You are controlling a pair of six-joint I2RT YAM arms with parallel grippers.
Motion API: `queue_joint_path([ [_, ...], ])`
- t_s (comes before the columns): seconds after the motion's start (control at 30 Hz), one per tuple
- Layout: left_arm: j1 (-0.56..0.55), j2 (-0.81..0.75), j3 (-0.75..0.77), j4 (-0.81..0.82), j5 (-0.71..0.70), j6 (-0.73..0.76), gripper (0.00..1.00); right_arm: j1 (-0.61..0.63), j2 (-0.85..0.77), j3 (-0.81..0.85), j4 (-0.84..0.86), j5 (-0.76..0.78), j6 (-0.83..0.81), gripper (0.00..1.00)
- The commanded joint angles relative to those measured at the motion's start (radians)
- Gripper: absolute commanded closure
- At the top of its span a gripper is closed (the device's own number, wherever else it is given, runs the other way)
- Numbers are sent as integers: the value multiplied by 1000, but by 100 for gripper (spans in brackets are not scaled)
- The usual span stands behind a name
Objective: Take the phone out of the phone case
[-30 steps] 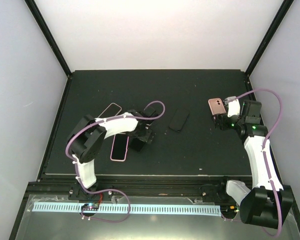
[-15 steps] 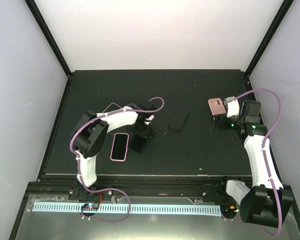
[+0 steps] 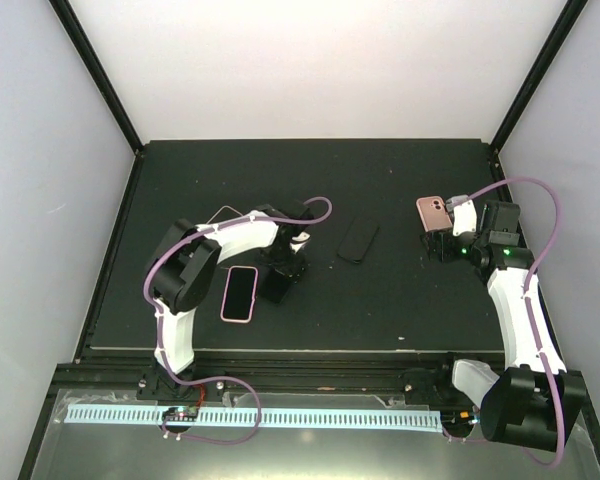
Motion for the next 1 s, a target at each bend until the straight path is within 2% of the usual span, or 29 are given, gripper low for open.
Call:
queue_joint_path([
  [0.0, 6, 48, 21, -63, 32, 25, 18, -4, -19, 17, -5, -40, -3, 22],
  [0.1, -6, 23, 19, -75, 75, 26, 31, -5, -82, -13, 30, -113, 14, 22],
  [0.2, -27, -53, 12, -60, 121, 5, 39, -3, -110, -25, 42, -160, 10, 23],
  [0.4, -67, -212, 46, 23, 184, -114, 51, -4, -100, 13, -86, -349, -97, 24],
  [0.43, -78, -235, 52, 48, 196, -134, 52, -4, -97, 35, -107, -366, -107, 24],
  [0.53, -82, -283, 44, 221, 393, -200, 52, -3, -107, 108, -159, -411, -123, 27],
  [0.6, -90, -281, 76, 316, 428, -279, 55, 7, -107, 147, -137, -436, -77, 27],
  [0.77, -139, -333, 31, 634, 306, -495, 55, 107, -20, 233, -155, -420, 15, 29],
  [0.9, -145, -377, -106, 908, 191, -733, 62, 247, -2, 215, -120, -283, 33, 29],
  [0.97, -154, -367, -106, 938, 148, -788, 63, 310, 7, 201, -93, -215, 53, 29],
])
